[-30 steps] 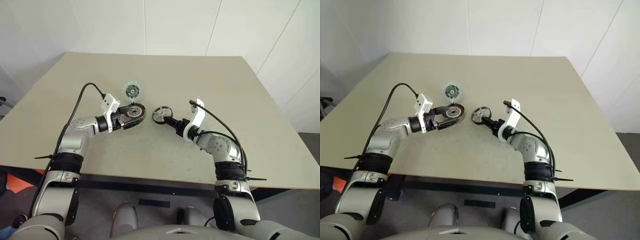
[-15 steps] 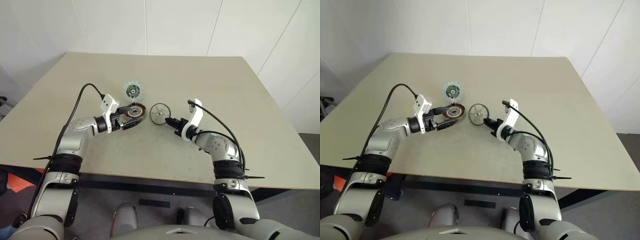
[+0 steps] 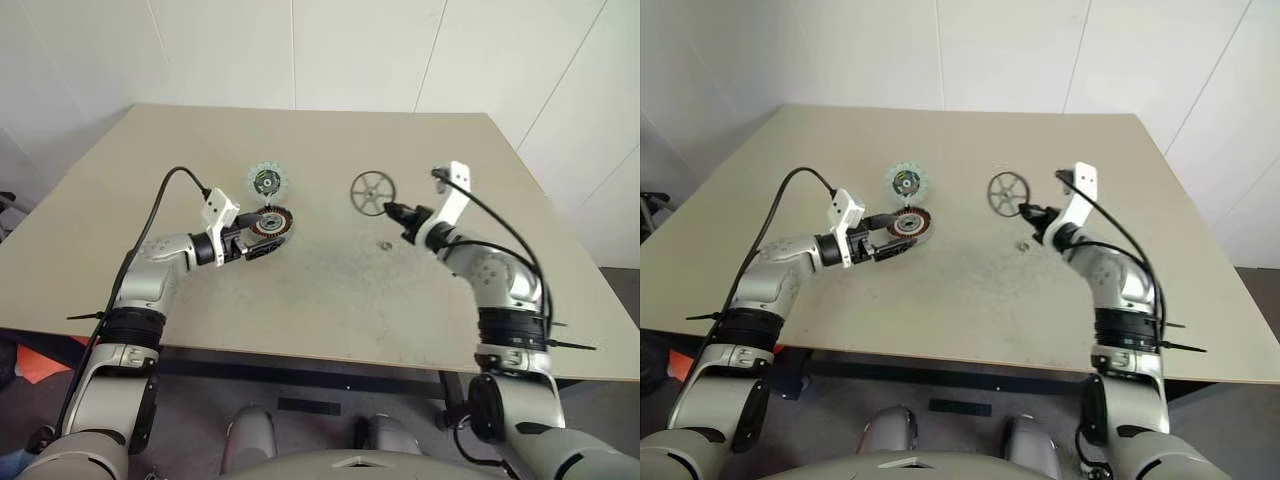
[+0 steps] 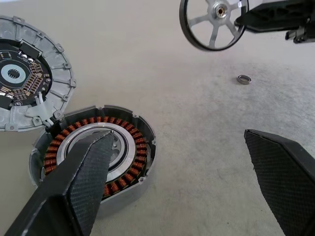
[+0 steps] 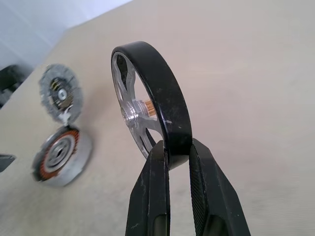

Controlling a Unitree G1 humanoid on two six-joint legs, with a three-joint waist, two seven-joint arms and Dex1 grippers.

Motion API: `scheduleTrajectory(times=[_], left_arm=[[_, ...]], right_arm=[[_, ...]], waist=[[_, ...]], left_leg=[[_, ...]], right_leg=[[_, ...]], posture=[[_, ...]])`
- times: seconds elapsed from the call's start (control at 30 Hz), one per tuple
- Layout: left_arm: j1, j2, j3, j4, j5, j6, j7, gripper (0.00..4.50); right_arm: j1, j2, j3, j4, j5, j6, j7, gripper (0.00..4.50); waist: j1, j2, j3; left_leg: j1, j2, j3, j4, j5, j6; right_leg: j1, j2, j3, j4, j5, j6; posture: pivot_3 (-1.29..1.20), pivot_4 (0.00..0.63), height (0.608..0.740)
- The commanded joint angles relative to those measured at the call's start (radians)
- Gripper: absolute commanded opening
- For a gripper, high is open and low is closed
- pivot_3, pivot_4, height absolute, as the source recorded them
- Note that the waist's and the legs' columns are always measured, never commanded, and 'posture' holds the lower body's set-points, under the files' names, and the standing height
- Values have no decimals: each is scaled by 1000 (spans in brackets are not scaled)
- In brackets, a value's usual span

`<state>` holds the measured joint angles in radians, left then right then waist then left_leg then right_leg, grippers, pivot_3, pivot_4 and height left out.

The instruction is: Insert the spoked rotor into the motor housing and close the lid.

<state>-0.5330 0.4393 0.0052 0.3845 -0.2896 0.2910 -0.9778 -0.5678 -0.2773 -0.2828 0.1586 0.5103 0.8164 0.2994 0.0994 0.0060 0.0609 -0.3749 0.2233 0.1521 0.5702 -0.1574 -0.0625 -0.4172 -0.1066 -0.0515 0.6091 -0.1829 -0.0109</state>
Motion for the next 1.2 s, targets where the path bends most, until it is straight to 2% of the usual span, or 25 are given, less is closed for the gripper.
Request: scheduleTrajectory(times=[0.03,0.43,0.77,0.93,1.2], left_arm=[[-23,-3,0,-8,2,-21,1,4500],[-26,1,1,-1,5,-35,1,4500],[-19,8,3,-5,5,-39,1,4500],[-19,7,0,-4,5,-39,-2,4500],[-31,6,-4,7,7,-36,-10,4500]], right_arm=[[-34,-41,-37,82,-27,-44,-23,241],[-36,-42,-60,263,-70,-104,-60,241],[-40,-47,-44,293,-90,-134,-41,3775],[-37,-49,-45,266,-86,-136,-34,3775],[-57,-98,0,178,-171,-150,-96,3775]], waist=[[-3,0,0],[-3,0,0],[-3,0,0],[-3,0,0],[-3,0,0]], left_leg=[[0,0,0,0,0,0],[0,0,0,1,0,1],[4,0,0,1,-2,3],[4,0,0,1,-2,3],[3,0,0,1,-2,3]], right_leg=[[0,0,0,0,0,0],[0,0,0,0,0,-1],[4,0,0,0,0,-1],[4,0,0,0,1,-1],[4,0,0,0,0,-1]], posture=[[0,0,740],[0,0,740],[0,0,740],[0,0,740],[0,0,740]])
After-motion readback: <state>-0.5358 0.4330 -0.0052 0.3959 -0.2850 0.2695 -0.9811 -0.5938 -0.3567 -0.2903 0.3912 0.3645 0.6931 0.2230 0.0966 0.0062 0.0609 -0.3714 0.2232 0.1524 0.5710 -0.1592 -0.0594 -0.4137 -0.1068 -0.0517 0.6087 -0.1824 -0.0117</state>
